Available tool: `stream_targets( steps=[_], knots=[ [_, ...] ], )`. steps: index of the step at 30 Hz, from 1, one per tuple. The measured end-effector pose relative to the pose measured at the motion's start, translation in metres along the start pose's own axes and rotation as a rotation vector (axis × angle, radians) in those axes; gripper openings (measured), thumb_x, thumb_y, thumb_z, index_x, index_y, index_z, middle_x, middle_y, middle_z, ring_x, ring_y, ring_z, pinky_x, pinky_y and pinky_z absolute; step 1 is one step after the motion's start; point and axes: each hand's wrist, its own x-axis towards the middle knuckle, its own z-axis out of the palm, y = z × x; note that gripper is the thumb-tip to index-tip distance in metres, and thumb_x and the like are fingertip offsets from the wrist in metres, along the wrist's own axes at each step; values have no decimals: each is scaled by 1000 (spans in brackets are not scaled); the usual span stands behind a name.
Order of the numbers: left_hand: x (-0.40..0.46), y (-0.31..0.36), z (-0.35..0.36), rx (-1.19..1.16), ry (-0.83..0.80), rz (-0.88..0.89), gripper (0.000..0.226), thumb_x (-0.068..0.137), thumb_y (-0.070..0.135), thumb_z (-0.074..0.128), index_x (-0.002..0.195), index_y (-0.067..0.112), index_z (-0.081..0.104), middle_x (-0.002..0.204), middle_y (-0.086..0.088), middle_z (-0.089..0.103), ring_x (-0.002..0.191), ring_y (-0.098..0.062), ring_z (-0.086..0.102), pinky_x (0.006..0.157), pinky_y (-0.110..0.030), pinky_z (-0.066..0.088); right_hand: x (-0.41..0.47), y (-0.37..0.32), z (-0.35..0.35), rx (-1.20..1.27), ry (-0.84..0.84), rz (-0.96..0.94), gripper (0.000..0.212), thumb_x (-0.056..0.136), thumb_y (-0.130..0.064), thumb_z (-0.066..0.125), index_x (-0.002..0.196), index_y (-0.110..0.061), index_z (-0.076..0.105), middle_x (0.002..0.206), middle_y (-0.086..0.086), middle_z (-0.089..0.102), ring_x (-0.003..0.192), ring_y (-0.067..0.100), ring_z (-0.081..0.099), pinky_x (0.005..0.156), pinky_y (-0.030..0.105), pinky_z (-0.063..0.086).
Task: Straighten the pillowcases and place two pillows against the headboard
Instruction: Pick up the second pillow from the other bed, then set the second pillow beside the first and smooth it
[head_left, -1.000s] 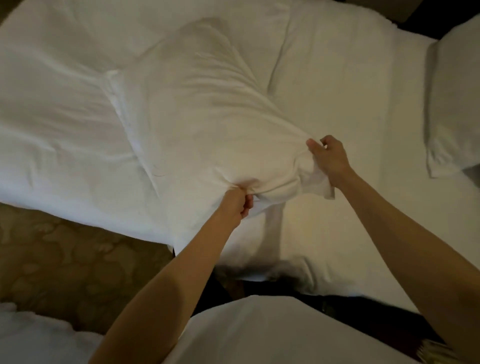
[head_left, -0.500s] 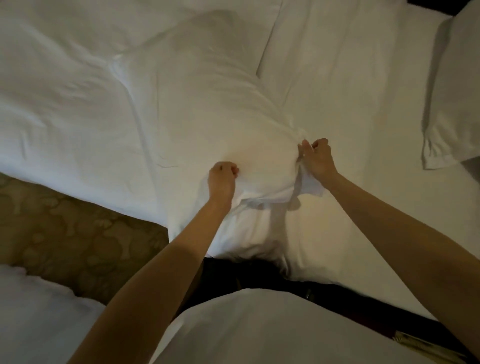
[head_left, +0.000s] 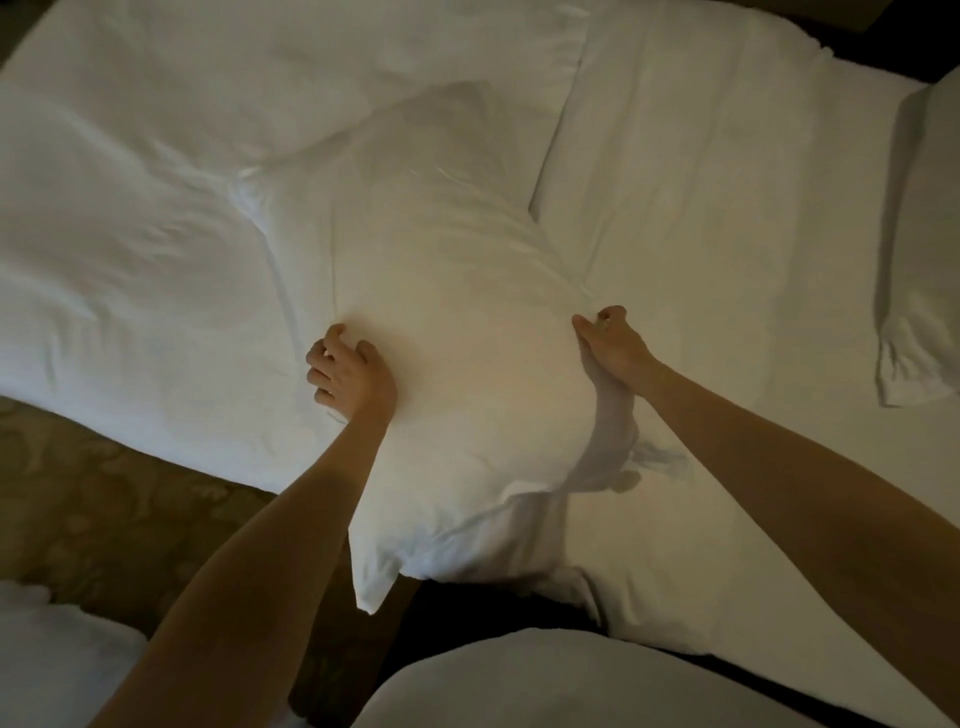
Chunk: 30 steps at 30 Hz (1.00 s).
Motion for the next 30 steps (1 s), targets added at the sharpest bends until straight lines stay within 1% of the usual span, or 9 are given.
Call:
stream_targets(
  steps=[5, 8, 11, 16, 19, 22, 24, 26, 30],
  knots=[
    [39, -8, 8, -58, -17, -152, 44, 94, 30, 31, 137, 29, 38, 141, -6, 38, 121, -29, 41, 98, -44, 30, 26, -33, 22, 22, 42, 56, 68, 91, -54, 47, 138, -8, 30, 140, 18, 48, 125, 37, 48, 101, 39, 37],
    [63, -18, 9, -114, -153, -298, 48, 97, 38, 23, 142, 23, 33, 145, -11, 36, 128, -31, 39, 104, -47, 28, 42, -49, 34, -26, 4, 95, 75, 90, -59, 43, 143, -8, 26, 143, 19, 44, 129, 38, 45, 109, 48, 33],
    [81, -27, 8, -152, -292, -298, 52, 98, 38, 18, 140, 12, 34, 146, -17, 37, 131, -35, 37, 106, -45, 30, 54, -56, 37, -52, -2, 85, 74, 91, -60, 39, 145, -8, 30, 146, 17, 43, 132, 36, 42, 110, 42, 32],
    [96, -21, 4, -454, -390, -552, 60, 95, 47, 25, 140, 11, 42, 141, -11, 49, 127, -32, 46, 107, -39, 34, 62, -58, 40, -21, 33, 92, 72, 91, -59, 41, 139, -6, 37, 141, 18, 48, 127, 35, 47, 100, 37, 36],
    [92, -13, 0, -596, -479, -578, 55, 95, 45, 27, 134, 14, 50, 137, -9, 55, 121, -29, 51, 104, -37, 41, 58, -59, 44, -69, 47, 55, 64, 92, -57, 41, 126, -3, 47, 129, 18, 55, 116, 36, 53, 82, 33, 35],
    [81, 2, -2, -661, -469, -590, 53, 97, 44, 25, 131, 14, 53, 133, -9, 58, 113, -29, 56, 96, -36, 46, 49, -64, 45, -102, 65, -36, 53, 93, -54, 42, 106, -4, 55, 116, 21, 59, 106, 35, 56, 76, 34, 36],
    [73, 12, -2, -662, -423, -610, 58, 98, 48, 22, 137, 13, 47, 136, -9, 55, 121, -30, 53, 103, -37, 43, 40, -64, 43, -99, 106, -108, 41, 94, -52, 43, 82, -13, 49, 105, 20, 61, 98, 33, 57, 74, 36, 38],
    [60, 27, -5, -625, -347, -604, 61, 98, 50, 24, 141, 11, 41, 140, -10, 52, 127, -31, 49, 106, -37, 37, 26, -57, 31, -30, 202, -170, 44, 95, -48, 45, 63, -18, 36, 80, 10, 57, 80, 27, 53, 66, 32, 33],
    [19, 58, -6, -591, -243, -543, 60, 97, 49, 28, 134, 6, 48, 129, -10, 59, 120, -31, 54, 97, -35, 41, -1, -25, -9, 135, 400, -250, 46, 98, -33, 48, 58, -20, 28, 58, -3, 37, 63, 21, 41, 55, 28, 22]
  ],
)
